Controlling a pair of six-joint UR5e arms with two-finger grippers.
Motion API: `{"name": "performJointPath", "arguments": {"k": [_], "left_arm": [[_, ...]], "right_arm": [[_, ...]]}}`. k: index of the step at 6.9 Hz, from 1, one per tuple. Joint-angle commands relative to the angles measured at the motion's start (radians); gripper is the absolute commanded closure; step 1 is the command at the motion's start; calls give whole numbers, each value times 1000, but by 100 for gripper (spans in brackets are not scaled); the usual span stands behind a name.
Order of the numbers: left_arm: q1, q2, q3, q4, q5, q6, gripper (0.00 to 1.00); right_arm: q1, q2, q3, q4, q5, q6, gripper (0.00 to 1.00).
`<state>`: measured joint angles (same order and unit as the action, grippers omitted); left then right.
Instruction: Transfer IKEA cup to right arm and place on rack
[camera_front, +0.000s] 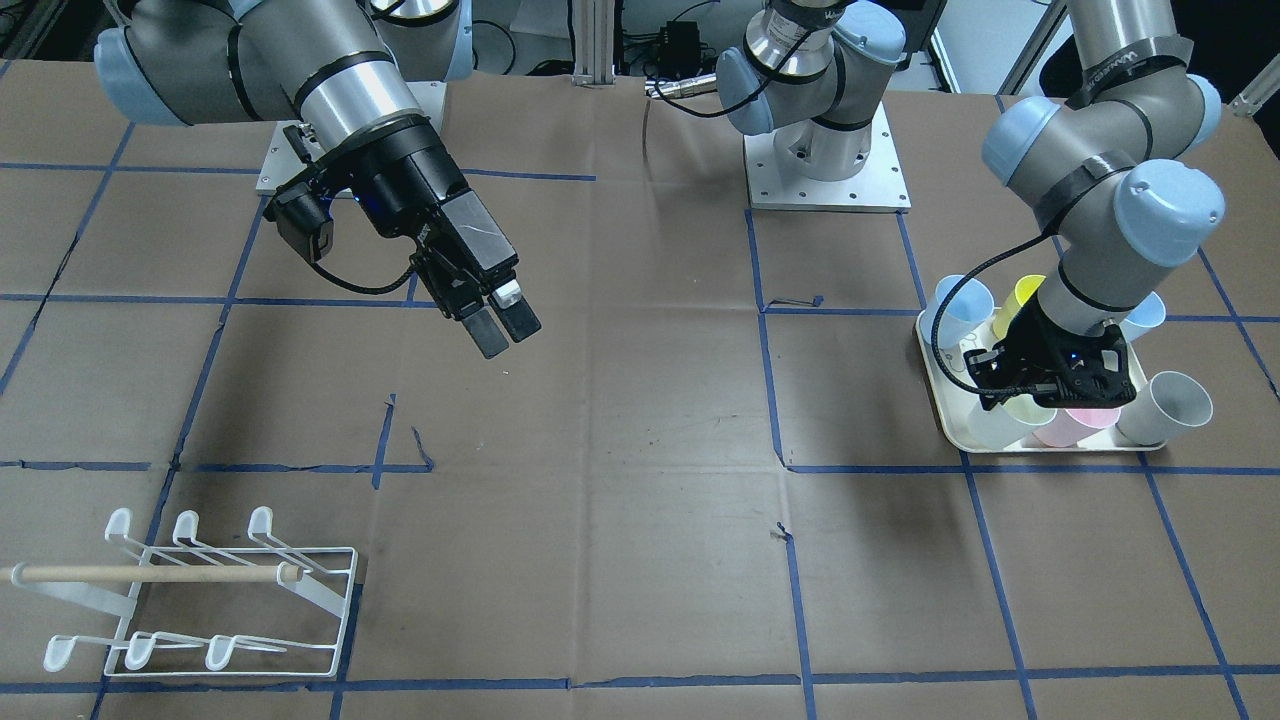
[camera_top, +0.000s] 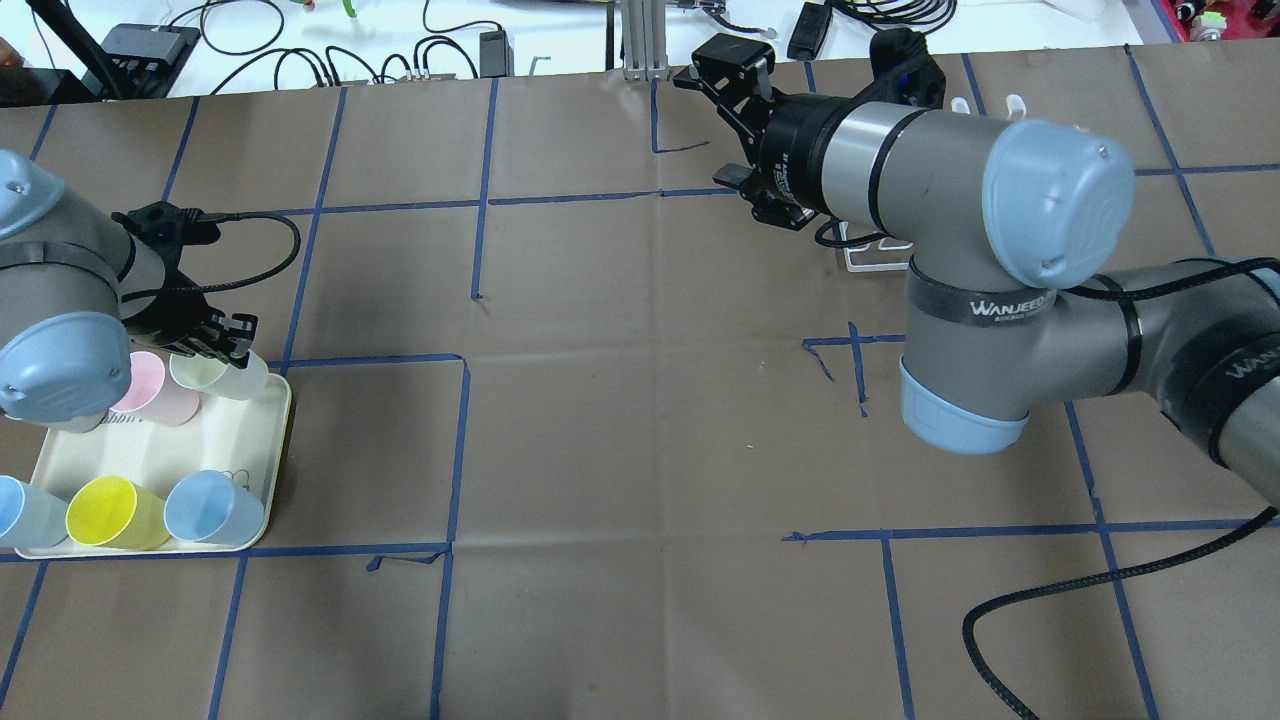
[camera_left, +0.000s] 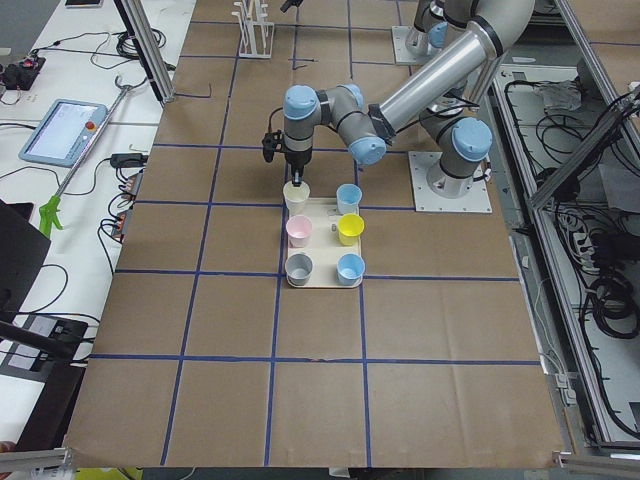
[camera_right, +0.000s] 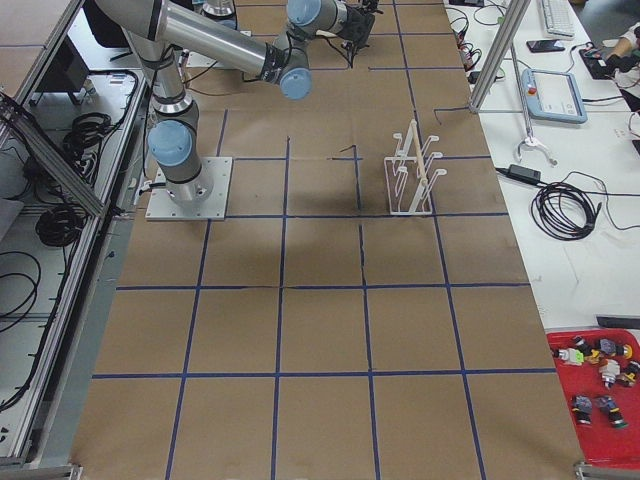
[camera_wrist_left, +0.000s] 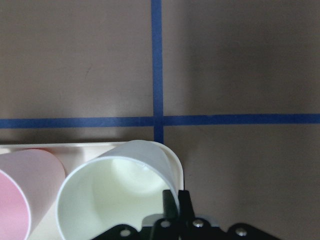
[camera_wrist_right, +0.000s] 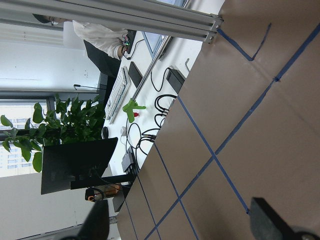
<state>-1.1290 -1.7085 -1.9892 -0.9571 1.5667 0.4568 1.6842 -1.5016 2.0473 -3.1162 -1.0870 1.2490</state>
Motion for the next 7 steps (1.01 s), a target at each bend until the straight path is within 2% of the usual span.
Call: {"name": "performJointPath", "arguments": {"k": [1, 2, 3, 4, 5, 7], "left_arm": [[0, 23, 160, -217, 0, -1, 100], [0, 24, 288, -388, -2, -1, 100], [0, 4, 406, -507, -4, -4, 100], [-3, -14, 493, -590, -13, -9, 100], [-15, -11, 504, -592, -20, -3, 100], [-12, -14, 489, -531, -271, 55, 100]], "right_arm": [[11, 4, 33, -80, 9, 39, 0], [12, 12, 33, -93, 10, 106, 0], [12, 36, 25, -94, 9, 146, 0], [11, 50, 22, -93, 6, 150, 0], [6, 58, 19, -93, 6, 158, 0], [8, 55, 21, -90, 6, 202, 0]]}}
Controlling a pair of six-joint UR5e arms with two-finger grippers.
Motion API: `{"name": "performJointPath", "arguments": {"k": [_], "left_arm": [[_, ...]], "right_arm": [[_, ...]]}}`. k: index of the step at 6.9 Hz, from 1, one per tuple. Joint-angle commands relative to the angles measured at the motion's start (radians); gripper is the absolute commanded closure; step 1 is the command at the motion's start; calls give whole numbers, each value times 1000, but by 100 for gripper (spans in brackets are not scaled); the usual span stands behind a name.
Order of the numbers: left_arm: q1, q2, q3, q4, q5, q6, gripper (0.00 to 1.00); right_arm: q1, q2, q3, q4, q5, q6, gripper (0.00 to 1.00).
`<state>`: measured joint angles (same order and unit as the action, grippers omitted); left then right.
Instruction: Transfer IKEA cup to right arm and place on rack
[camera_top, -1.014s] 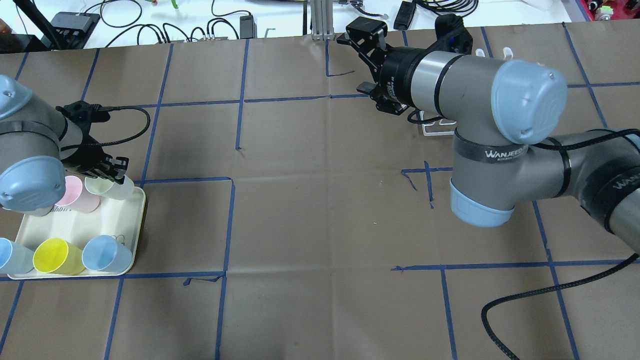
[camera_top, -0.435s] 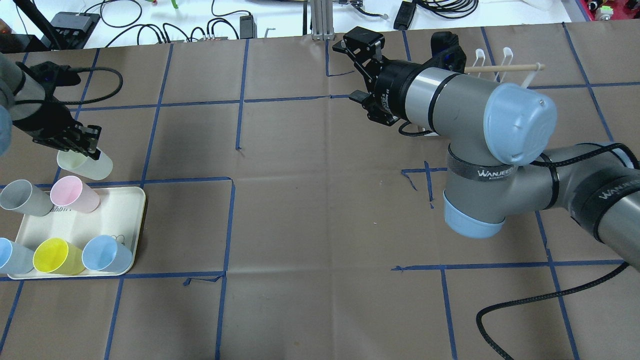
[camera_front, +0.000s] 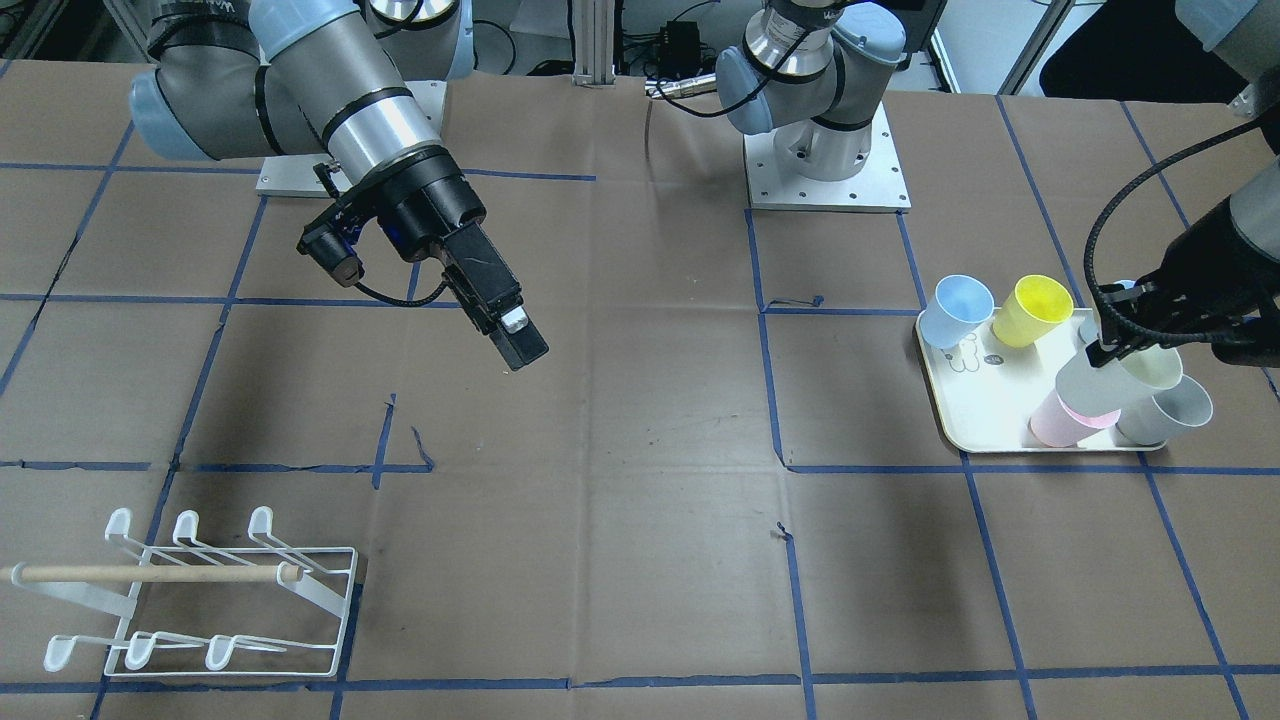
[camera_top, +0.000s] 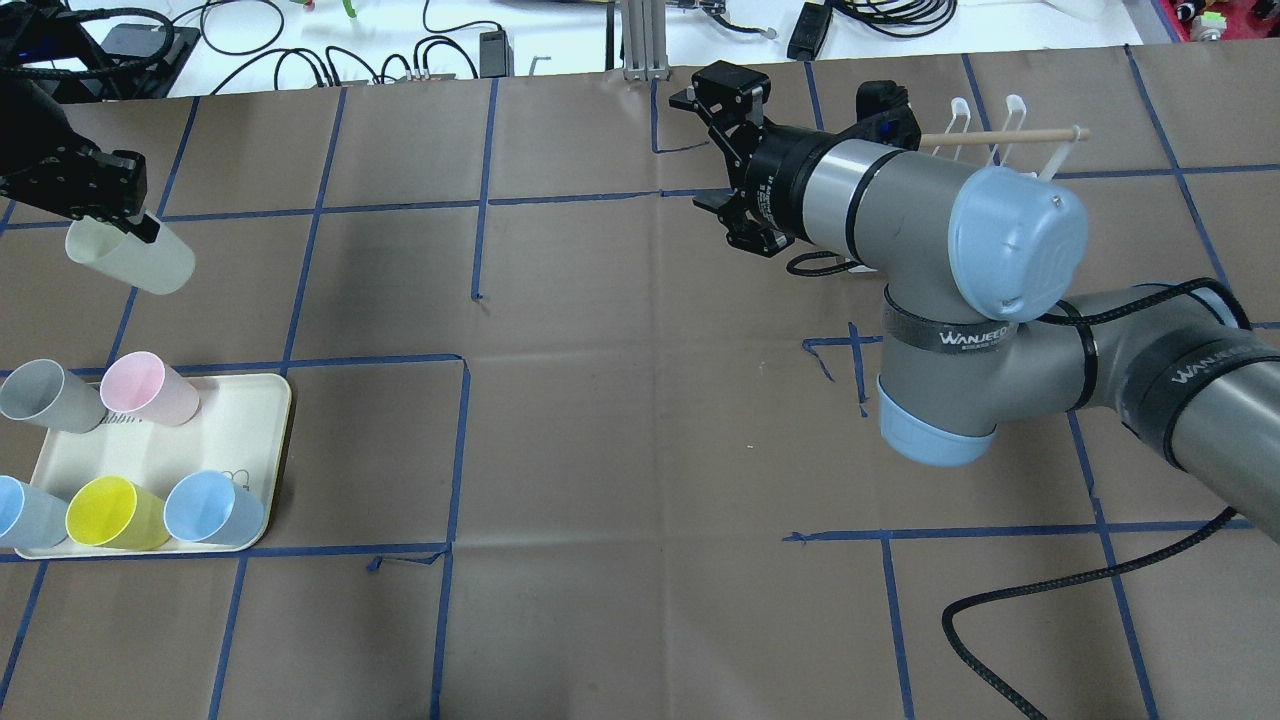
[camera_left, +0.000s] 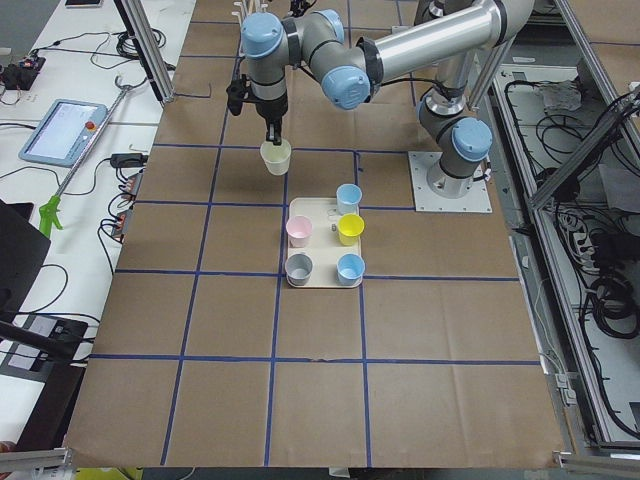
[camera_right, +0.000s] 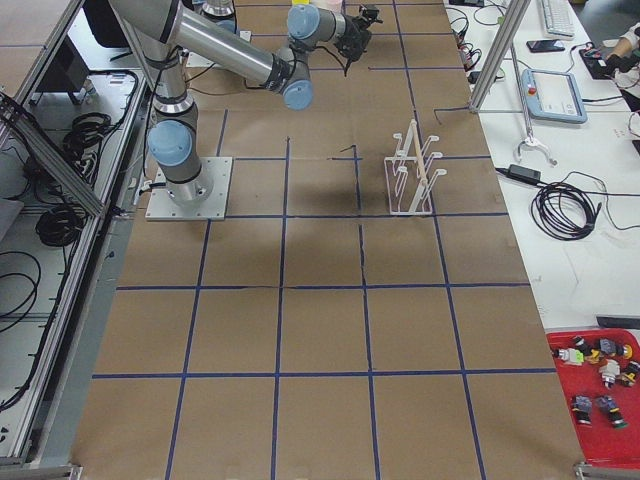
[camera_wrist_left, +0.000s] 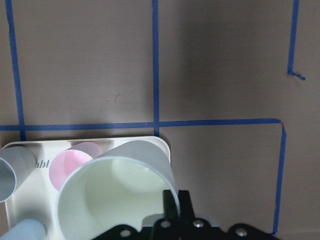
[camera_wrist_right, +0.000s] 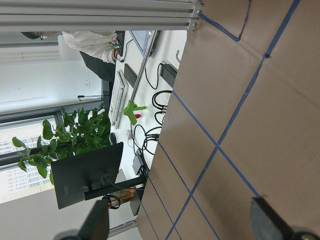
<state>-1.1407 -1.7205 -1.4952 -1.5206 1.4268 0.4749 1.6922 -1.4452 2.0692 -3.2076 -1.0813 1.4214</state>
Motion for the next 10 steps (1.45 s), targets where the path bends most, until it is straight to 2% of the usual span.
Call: {"name": "performJointPath", "arguments": {"k": [1, 2, 3, 5, 6, 7, 9, 10], "left_arm": [[-1, 1, -22, 87, -235, 69, 100], [1, 18, -61, 152, -350, 147, 100], [2, 34, -132, 268, -468, 195, 100], [7, 36, -291, 559, -772, 206, 100], [4, 22, -374, 720, -953, 223, 100], [1, 7, -464, 899, -1045, 229, 100], [-2, -2, -610, 1157, -1190, 231, 100], [-4, -22, -661, 1271, -1226, 234, 100]], "right_arm": [[3, 11, -1, 0, 3, 49, 0], [3, 17, -7, 0, 4, 51, 0], [3, 19, -24, 0, 3, 53, 0], [4, 17, -29, -3, 4, 53, 0], [4, 17, -31, -3, 4, 51, 0], [4, 17, -31, -21, 4, 53, 0], [4, 29, -31, -51, 44, 60, 0], [4, 29, -29, -51, 47, 94, 0]]}}
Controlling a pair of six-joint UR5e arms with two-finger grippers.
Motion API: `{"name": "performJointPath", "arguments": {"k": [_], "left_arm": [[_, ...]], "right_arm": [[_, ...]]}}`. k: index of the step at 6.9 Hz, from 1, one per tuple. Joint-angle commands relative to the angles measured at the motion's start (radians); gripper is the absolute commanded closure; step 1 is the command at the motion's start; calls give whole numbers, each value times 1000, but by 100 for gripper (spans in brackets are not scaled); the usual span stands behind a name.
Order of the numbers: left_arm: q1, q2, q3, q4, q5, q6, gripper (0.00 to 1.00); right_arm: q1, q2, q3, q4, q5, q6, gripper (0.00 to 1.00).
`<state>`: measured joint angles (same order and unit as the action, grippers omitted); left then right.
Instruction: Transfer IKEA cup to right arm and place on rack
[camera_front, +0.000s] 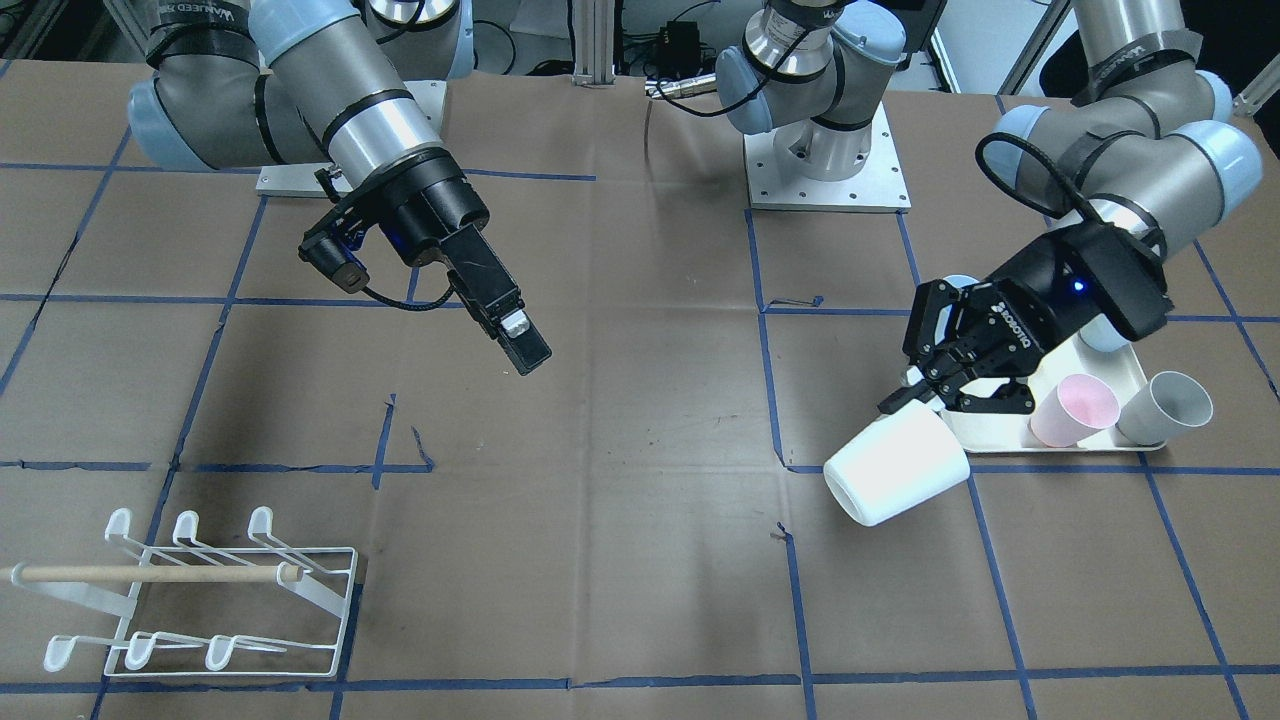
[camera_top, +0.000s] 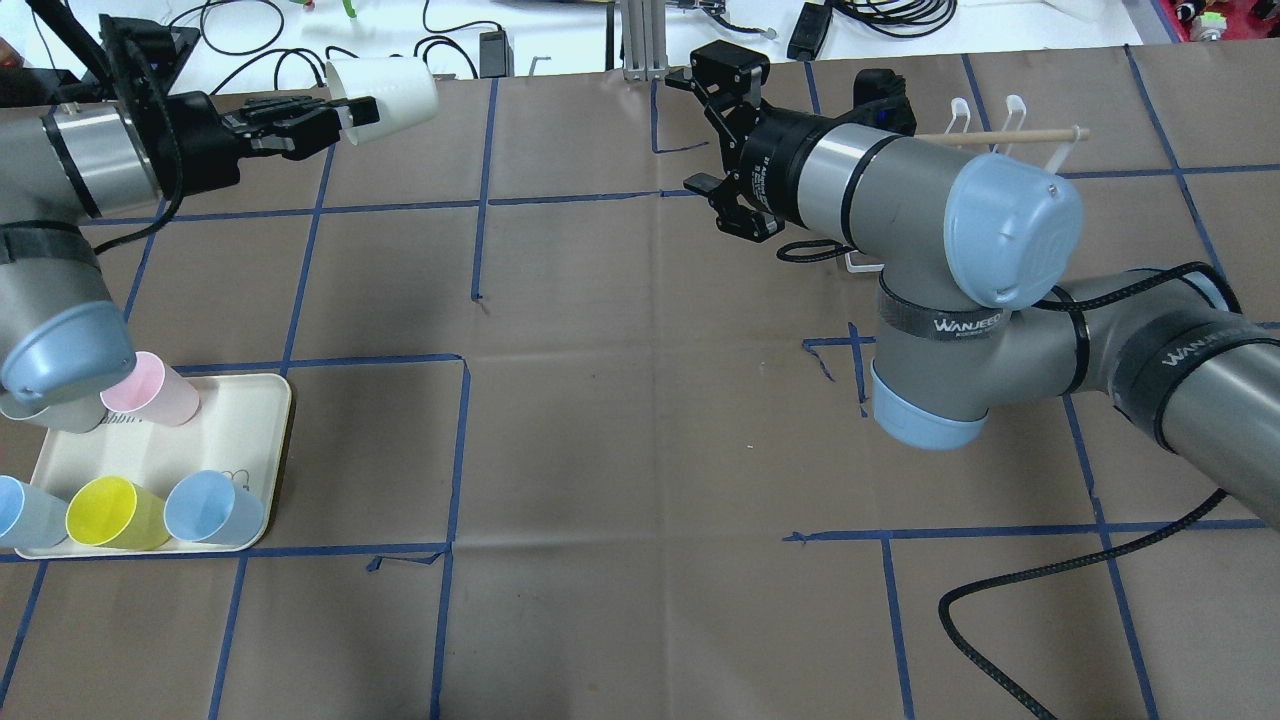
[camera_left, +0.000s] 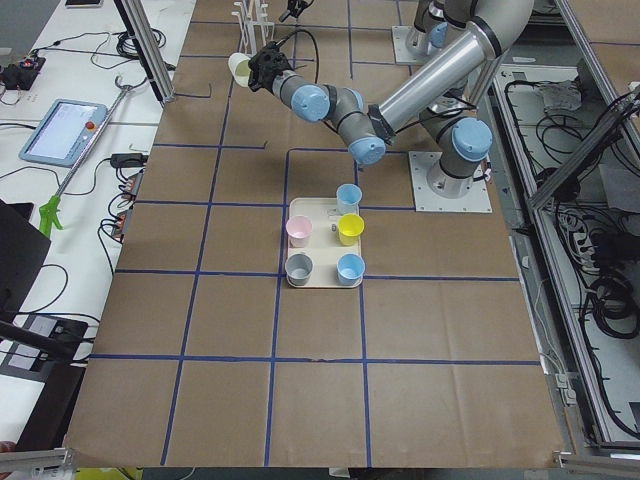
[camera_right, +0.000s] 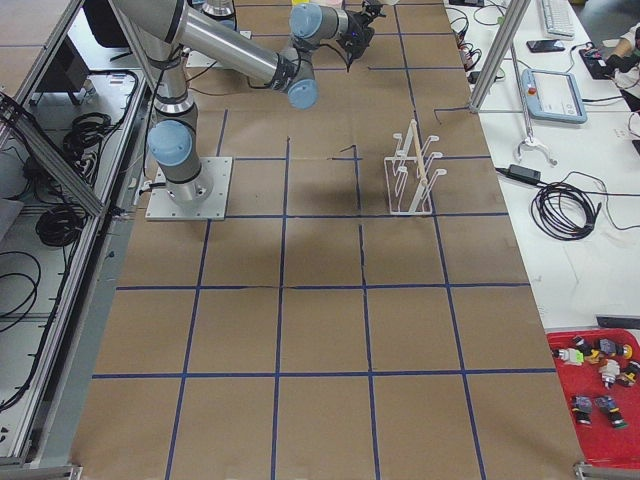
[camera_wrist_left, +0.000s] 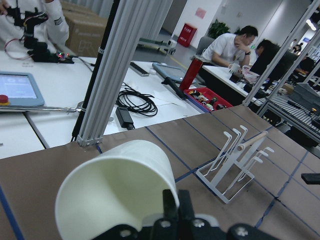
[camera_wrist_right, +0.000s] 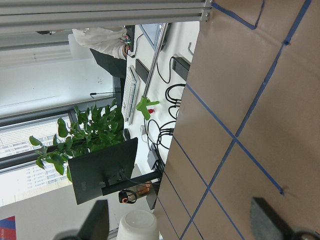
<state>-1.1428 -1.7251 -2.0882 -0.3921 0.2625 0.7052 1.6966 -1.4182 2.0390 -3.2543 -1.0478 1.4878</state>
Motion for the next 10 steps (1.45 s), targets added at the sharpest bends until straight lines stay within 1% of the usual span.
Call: {"name": "performJointPath", "arguments": {"k": [1, 2, 3, 4, 5, 6, 7, 8, 10], "left_arm": [[-15, -86, -85, 302, -119, 0, 100], [-50, -185, -79, 450, -161, -32, 100], [-84, -256, -76, 654, -149, -175, 100], [-87, -293, -67, 903, -123, -448, 100], [-98, -286, -52, 1112, -88, -728, 99], [-112, -289, -43, 1148, -85, -768, 99], [-144, -275, -44, 1145, -83, -780, 99], [-167, -268, -40, 1147, -56, -837, 98], [-195, -231, -43, 1144, -51, -891, 98]], "right_arm": [[0, 1, 1, -4, 14, 29, 0], [0, 1, 1, -4, 14, 29, 0], [0, -1, 1, -4, 14, 31, 0], [0, 1, 3, -4, 14, 29, 0], [0, 1, 3, -5, 14, 29, 0], [0, 2, 4, -8, 14, 29, 0], [0, 4, 7, -8, 14, 29, 0], [0, 7, 9, -8, 12, 28, 0], [0, 38, 6, -5, 8, 26, 0]]}}
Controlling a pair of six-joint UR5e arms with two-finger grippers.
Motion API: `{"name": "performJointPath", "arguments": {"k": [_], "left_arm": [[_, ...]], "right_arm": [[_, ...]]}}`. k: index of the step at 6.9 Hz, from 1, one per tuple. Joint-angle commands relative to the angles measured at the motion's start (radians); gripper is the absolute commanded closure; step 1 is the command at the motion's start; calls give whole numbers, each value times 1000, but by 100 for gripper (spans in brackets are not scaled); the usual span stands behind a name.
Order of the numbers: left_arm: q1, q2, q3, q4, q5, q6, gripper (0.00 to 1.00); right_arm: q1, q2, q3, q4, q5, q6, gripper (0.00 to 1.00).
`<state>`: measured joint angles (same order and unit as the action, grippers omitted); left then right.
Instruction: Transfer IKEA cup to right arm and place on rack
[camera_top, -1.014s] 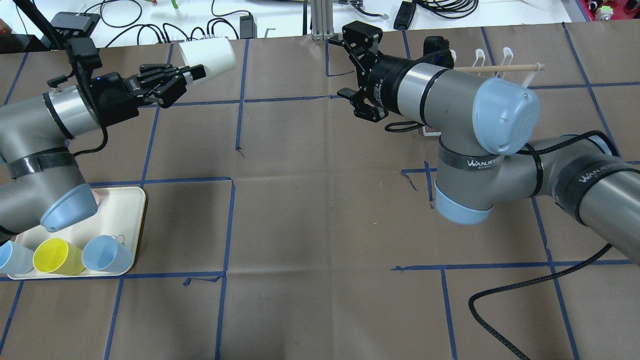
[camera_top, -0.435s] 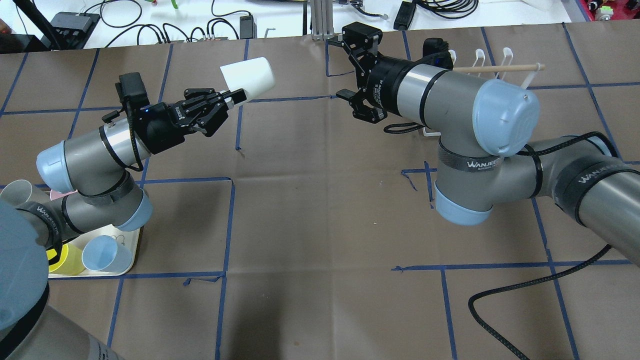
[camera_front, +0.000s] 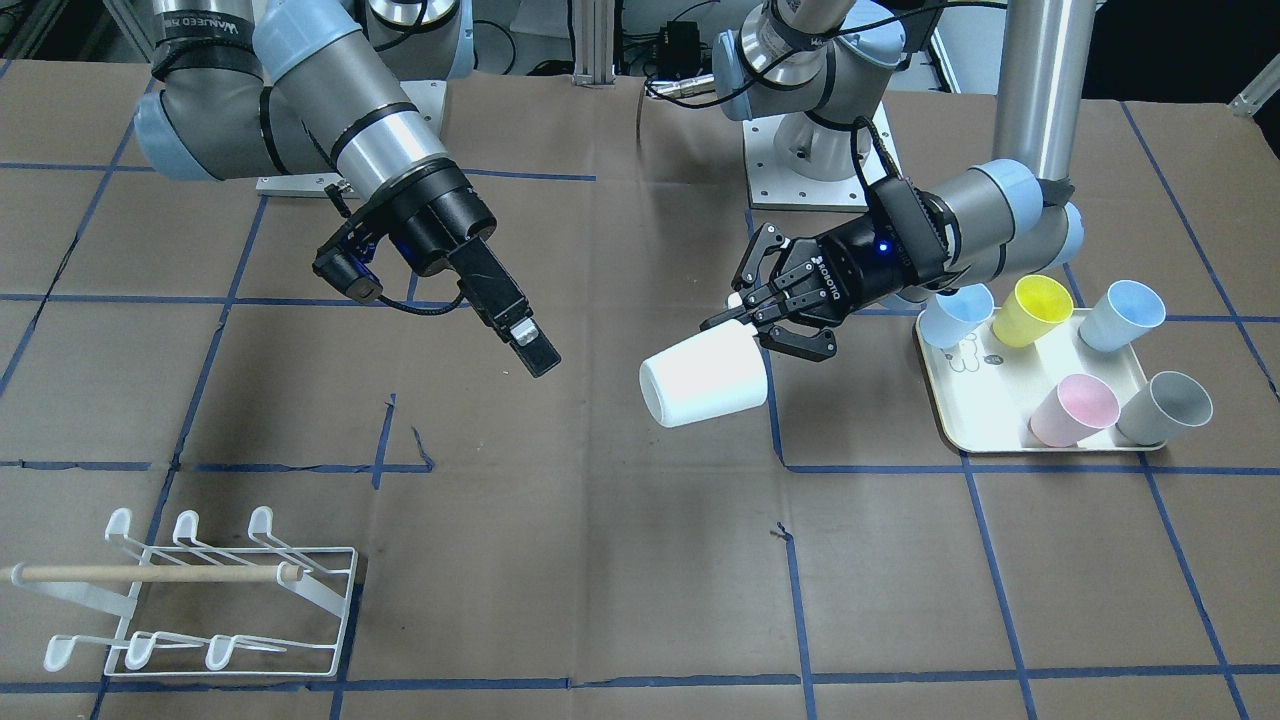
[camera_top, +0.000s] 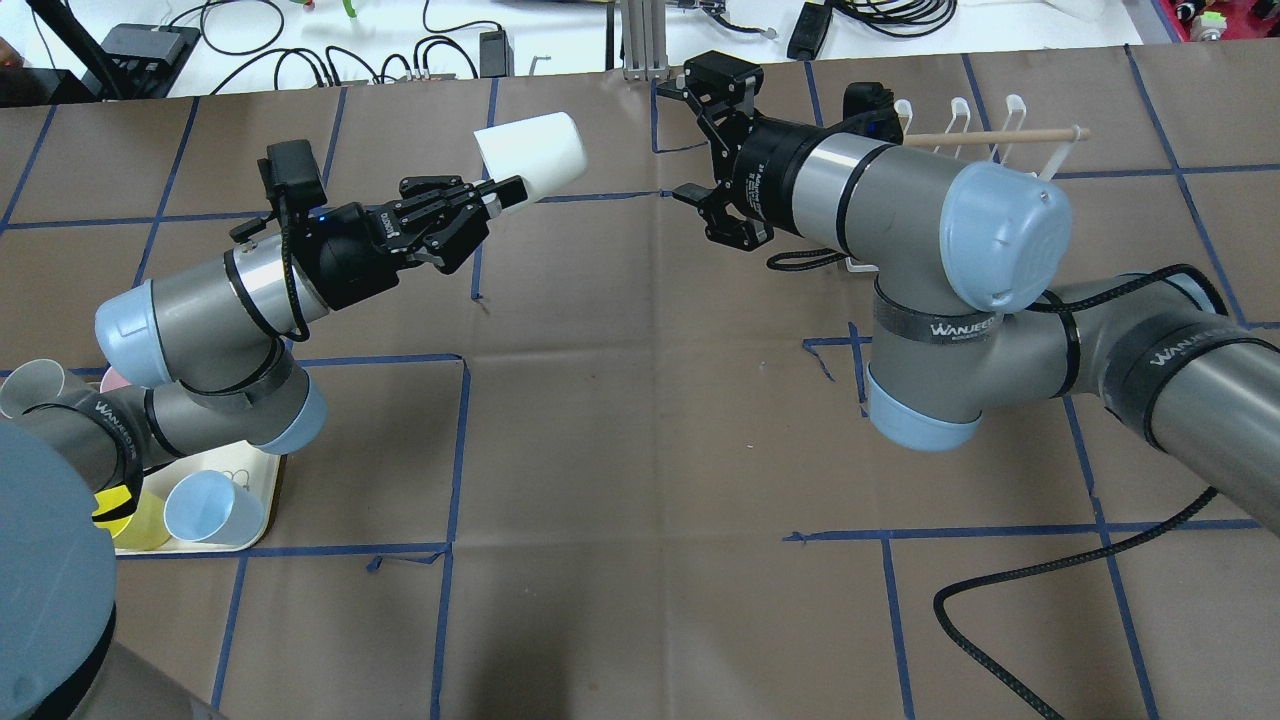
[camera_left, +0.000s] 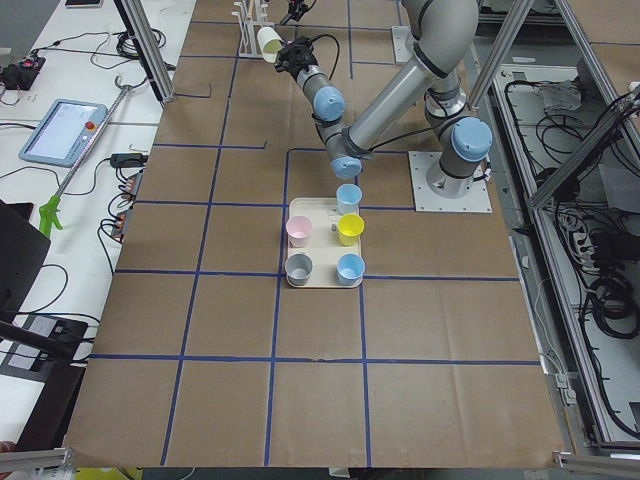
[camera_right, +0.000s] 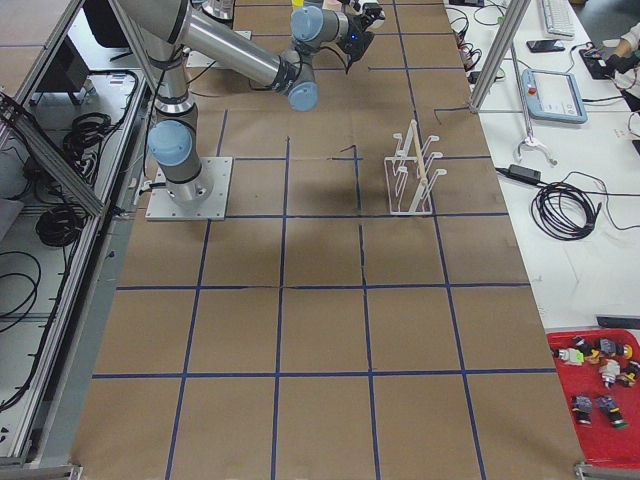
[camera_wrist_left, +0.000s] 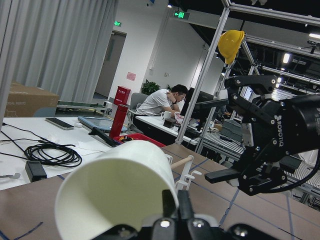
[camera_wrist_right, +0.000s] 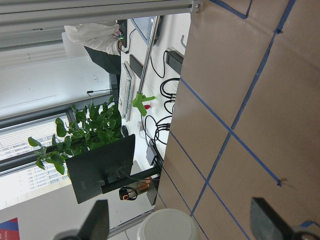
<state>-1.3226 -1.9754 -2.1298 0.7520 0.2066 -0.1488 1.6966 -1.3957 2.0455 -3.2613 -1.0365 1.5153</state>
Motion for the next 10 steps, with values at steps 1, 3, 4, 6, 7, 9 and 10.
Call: {"name": "performJointPath", "arguments": {"k": [1, 3, 4, 6, 7, 9, 10], "left_arm": [[-24, 24, -1, 0, 10, -41, 98], [-96, 21, 1, -5, 118, -41, 97], [-148, 26, 2, -26, 204, -41, 97], [-153, 27, 2, -29, 212, -41, 96], [-153, 30, 2, -31, 212, -41, 96], [-153, 27, 4, -31, 212, -40, 96], [-152, 27, 4, -31, 212, -40, 96]], "right_arm": [[2, 15, 1, 14, -8, -7, 0], [17, 11, -13, 9, -2, -3, 0], [20, 11, -37, 5, -2, 0, 0], [35, 15, -57, 3, 1, -3, 1], [35, 20, -57, 5, -2, -9, 4], [37, 20, -57, 8, -2, -7, 4], [37, 21, -57, 8, -4, -9, 4]]}}
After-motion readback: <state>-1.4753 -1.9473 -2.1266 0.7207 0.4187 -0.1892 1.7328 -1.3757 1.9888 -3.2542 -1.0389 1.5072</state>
